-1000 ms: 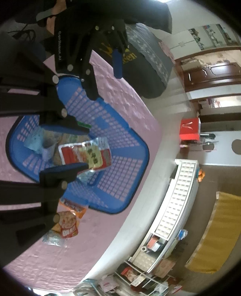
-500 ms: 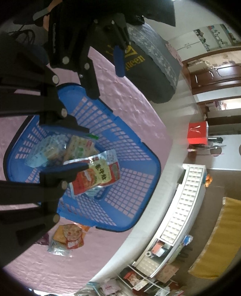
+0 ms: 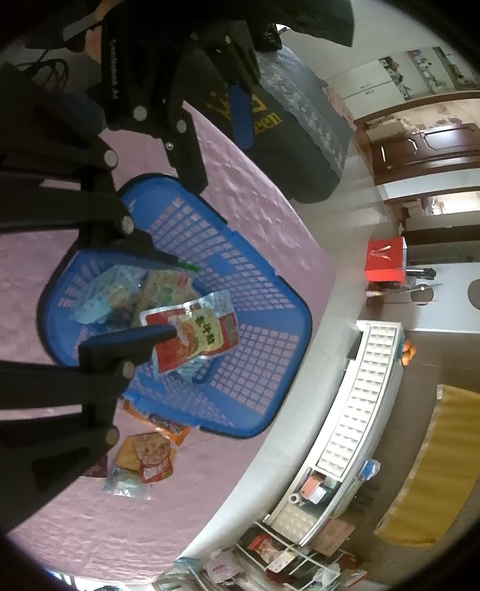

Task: Organize snacks
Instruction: 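Lower the gum pack into the basket and open the right gripper, then move both grippers back to the remaining snacks on the table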

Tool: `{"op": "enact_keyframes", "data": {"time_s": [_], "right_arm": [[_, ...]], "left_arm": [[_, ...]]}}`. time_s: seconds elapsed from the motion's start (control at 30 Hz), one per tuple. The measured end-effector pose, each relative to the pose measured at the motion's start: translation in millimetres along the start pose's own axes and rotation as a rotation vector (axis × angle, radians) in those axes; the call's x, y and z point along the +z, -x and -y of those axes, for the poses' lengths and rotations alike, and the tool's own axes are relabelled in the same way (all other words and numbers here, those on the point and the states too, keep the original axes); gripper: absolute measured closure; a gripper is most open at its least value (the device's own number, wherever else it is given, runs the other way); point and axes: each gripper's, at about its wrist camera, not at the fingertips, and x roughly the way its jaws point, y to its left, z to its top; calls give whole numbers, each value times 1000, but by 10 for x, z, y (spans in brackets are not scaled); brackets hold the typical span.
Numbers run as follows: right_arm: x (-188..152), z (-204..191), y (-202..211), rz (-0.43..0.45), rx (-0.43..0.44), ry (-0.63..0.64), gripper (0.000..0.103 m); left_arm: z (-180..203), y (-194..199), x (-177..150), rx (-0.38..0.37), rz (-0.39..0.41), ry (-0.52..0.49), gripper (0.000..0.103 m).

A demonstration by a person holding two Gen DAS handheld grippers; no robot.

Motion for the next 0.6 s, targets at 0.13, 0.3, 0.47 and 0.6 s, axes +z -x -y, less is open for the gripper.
{"op": "enact_keyframes", "data": {"time_s": [0.13, 0.3, 0.47, 0.6], "right_arm": [[-82, 114, 219, 49, -20, -27, 38], [-207, 271, 409, 65, -24, -50, 36], [-366, 451, 582, 74, -35, -70, 34], [-499, 586, 735, 88, -49, -85, 29]], "left_arm": [[159, 118, 15, 8, 16, -16, 29], [369, 246, 26, 4, 34, -39, 29], [646, 351, 36, -15, 64, -55, 29], [918, 386, 41, -39, 75, -66, 29]]}}
